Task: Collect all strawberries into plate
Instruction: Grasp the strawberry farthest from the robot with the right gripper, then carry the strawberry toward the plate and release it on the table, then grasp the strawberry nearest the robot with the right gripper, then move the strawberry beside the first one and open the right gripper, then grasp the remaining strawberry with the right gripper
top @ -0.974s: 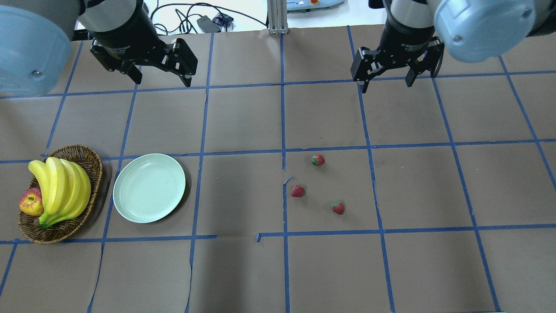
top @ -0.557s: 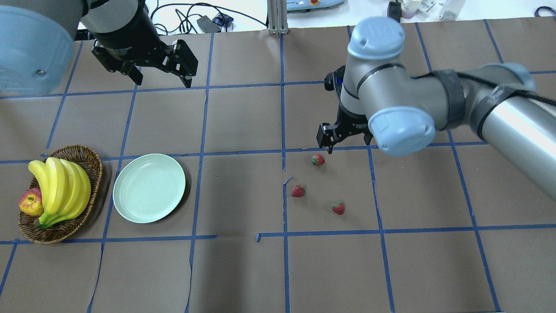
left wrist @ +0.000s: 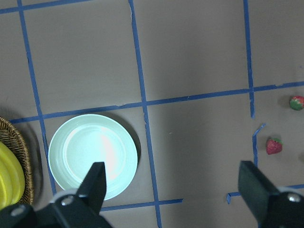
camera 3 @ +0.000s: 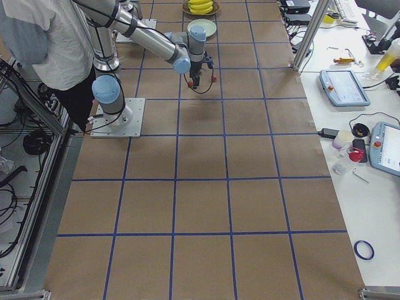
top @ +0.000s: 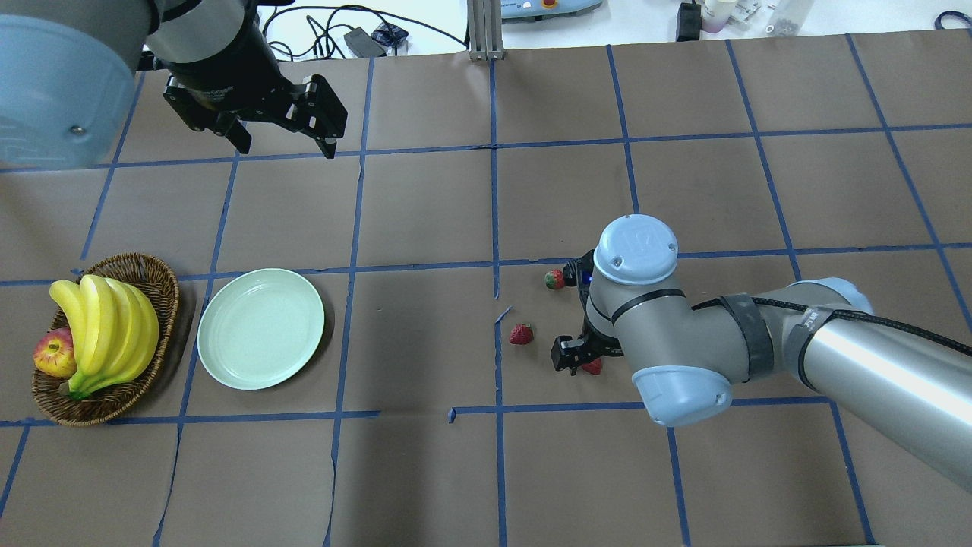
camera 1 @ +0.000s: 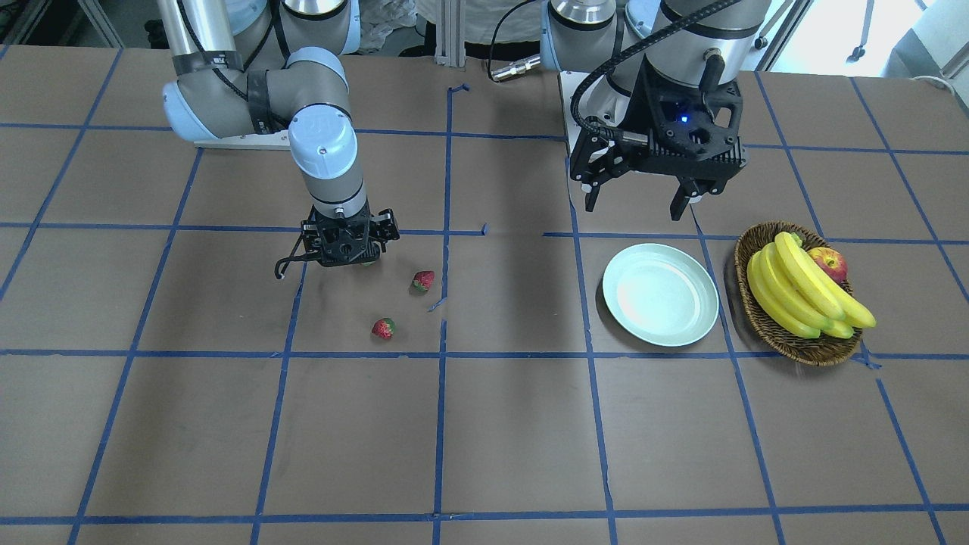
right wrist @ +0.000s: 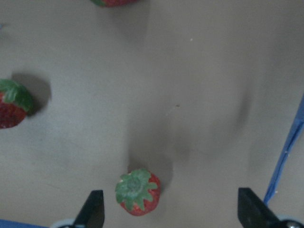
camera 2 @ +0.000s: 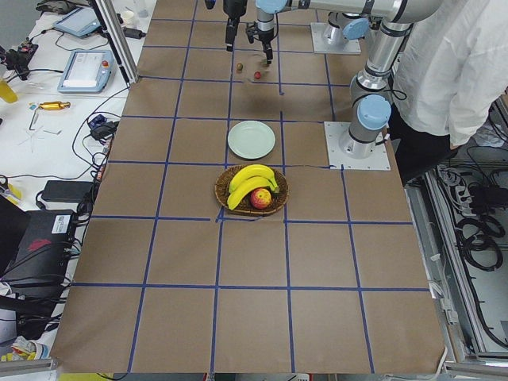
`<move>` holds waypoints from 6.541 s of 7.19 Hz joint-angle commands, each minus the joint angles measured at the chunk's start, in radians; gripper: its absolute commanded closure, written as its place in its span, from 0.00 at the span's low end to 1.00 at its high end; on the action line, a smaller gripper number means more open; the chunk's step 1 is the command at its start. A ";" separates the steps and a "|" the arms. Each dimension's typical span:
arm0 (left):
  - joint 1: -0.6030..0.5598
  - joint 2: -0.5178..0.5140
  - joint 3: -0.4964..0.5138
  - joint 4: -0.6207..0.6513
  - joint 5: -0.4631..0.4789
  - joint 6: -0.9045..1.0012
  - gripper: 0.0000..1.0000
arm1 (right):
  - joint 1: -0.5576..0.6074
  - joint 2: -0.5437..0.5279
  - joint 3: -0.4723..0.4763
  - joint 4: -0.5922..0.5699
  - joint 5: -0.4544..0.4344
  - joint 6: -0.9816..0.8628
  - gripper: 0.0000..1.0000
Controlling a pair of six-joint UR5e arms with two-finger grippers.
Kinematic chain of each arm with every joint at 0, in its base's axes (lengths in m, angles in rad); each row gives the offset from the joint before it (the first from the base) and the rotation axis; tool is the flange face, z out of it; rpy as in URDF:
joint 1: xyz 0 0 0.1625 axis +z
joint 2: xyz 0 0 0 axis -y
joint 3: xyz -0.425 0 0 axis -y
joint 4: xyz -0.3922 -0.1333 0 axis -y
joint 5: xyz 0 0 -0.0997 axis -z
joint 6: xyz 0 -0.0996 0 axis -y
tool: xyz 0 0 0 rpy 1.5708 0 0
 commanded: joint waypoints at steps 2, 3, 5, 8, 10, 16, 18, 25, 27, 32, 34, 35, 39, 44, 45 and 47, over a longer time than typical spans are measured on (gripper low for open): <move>0.000 0.002 -0.009 0.000 0.000 0.002 0.00 | 0.022 0.007 0.006 -0.089 -0.004 0.028 0.41; 0.000 0.002 -0.007 0.002 0.000 0.002 0.00 | 0.022 0.013 0.007 -0.096 -0.003 0.028 0.44; 0.002 0.004 -0.007 0.000 0.000 0.002 0.00 | 0.022 0.045 0.008 -0.102 -0.006 0.031 0.72; 0.002 0.004 -0.007 0.002 0.000 0.002 0.00 | 0.027 0.048 -0.104 -0.087 0.008 0.094 1.00; 0.002 0.002 -0.007 0.002 0.000 0.000 0.00 | 0.149 0.103 -0.231 -0.071 0.065 0.294 1.00; 0.005 0.008 -0.009 0.002 0.003 0.002 0.00 | 0.341 0.307 -0.434 -0.070 0.074 0.564 0.00; 0.009 0.010 -0.007 0.002 0.005 0.002 0.00 | 0.299 0.263 -0.431 -0.015 0.059 0.510 0.00; 0.011 0.002 -0.007 0.002 0.003 0.002 0.00 | 0.036 0.261 -0.397 0.102 0.034 0.214 0.07; 0.011 0.002 -0.009 0.002 0.003 0.002 0.00 | 0.034 0.264 -0.397 0.102 0.019 0.211 0.12; 0.011 0.004 -0.007 0.002 0.003 0.002 0.00 | 0.034 0.266 -0.404 0.099 0.020 0.212 1.00; 0.011 0.004 -0.007 0.002 0.003 0.002 0.00 | 0.059 0.257 -0.425 0.072 0.055 0.238 1.00; 0.011 0.004 -0.009 0.002 0.002 0.002 0.00 | 0.123 0.261 -0.475 0.071 0.063 0.288 1.00; 0.014 0.011 -0.009 0.002 0.005 0.002 0.00 | 0.240 0.375 -0.600 0.099 0.087 0.456 0.73; 0.014 0.010 -0.009 0.002 0.005 0.002 0.00 | 0.213 0.179 -0.372 0.155 0.086 0.349 0.00; 0.014 0.008 -0.010 0.002 0.005 0.002 0.00 | 0.202 0.144 -0.327 0.185 0.065 0.349 0.00; 0.014 0.004 -0.013 0.002 0.005 0.003 0.00 | 0.200 0.145 -0.258 0.130 0.032 0.347 0.00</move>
